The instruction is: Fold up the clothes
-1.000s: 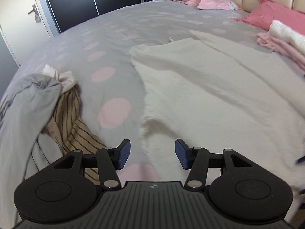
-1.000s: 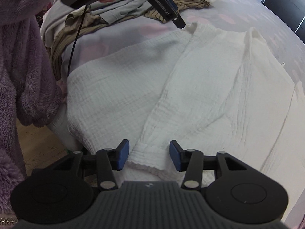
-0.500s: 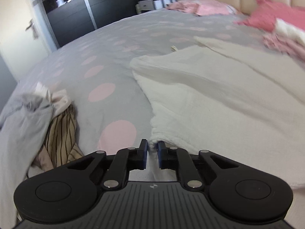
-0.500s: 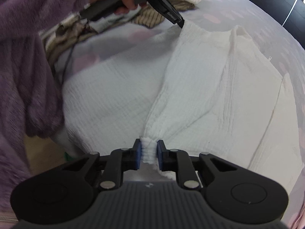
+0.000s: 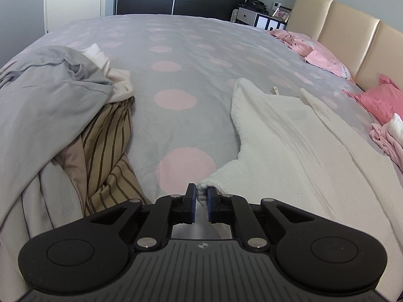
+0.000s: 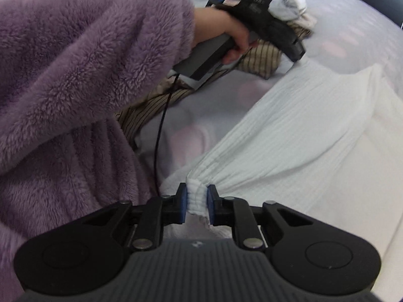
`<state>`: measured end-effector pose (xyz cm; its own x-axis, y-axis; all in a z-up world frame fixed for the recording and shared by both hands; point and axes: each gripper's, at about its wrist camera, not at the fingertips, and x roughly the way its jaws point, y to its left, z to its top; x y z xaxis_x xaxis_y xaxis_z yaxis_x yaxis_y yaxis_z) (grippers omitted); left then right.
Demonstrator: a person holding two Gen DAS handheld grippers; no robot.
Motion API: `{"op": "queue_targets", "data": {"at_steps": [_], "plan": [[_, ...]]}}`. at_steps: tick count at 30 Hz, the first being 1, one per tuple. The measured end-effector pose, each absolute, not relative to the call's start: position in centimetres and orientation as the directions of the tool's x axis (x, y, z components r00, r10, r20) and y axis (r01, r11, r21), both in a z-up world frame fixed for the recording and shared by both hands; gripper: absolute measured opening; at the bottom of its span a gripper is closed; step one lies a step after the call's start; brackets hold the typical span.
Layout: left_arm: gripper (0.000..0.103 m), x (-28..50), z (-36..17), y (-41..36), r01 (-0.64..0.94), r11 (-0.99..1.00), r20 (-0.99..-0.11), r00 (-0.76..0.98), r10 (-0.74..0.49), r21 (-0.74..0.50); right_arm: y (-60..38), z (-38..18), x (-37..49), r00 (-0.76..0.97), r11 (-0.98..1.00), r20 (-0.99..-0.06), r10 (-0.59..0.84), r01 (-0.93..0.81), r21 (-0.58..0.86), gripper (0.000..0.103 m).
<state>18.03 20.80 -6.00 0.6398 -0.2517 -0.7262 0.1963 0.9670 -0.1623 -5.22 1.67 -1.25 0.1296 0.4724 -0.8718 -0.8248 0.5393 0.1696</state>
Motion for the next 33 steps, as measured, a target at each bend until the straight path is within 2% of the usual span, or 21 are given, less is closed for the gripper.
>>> {"op": "queue_targets", "data": {"at_steps": [9, 12, 13, 18, 22, 26, 33], "plan": [[0.007, 18.7, -7.0, 20.7, 0.205, 0.97, -0.743, 0.627, -0.232, -0.13, 4.3, -5.5, -4.5, 0.079, 0.583, -0.877, 0.475, -0.775, 0.246, 0.019], [0.009, 18.1, -7.2, 20.3, 0.219, 0.97, -0.756, 0.617, -0.218, -0.102, 4.2, -6.4, -4.3, 0.072, 0.59, -0.879, 0.471, -0.767, 0.253, 0.03], [0.01, 18.0, -7.3, 20.2, 0.219, 0.971, -0.763, 0.609, -0.215, -0.099, 3.9, -6.6, -4.3, 0.059, 0.59, -0.877, 0.477, -0.761, 0.27, 0.037], [0.012, 16.6, -6.5, 21.3, 0.186, 0.979, -0.784, 0.593, -0.183, -0.088, 0.9, -4.7, -4.5, 0.096, 0.603, -0.854, 0.511, -0.749, 0.276, 0.044], [0.012, 14.5, -5.1, 22.4, 0.15, 0.985, -0.784, 0.599, -0.163, -0.09, -2.9, -3.5, -4.0, 0.207, 0.696, -0.85, 0.484, -0.68, 0.23, 0.044], [0.012, 11.4, -3.7, 21.7, 0.199, 0.974, -0.773, 0.598, -0.211, -0.112, -5.5, -3.3, -3.5, 0.285, 0.77, -0.845, 0.452, -0.603, 0.209, 0.044], [0.012, 6.2, -2.9, 17.9, 0.294, 0.949, -0.808, 0.527, -0.263, -0.117, -6.4, -4.4, -2.6, 0.267, 0.815, -0.863, 0.429, -0.527, 0.242, 0.043]]}}
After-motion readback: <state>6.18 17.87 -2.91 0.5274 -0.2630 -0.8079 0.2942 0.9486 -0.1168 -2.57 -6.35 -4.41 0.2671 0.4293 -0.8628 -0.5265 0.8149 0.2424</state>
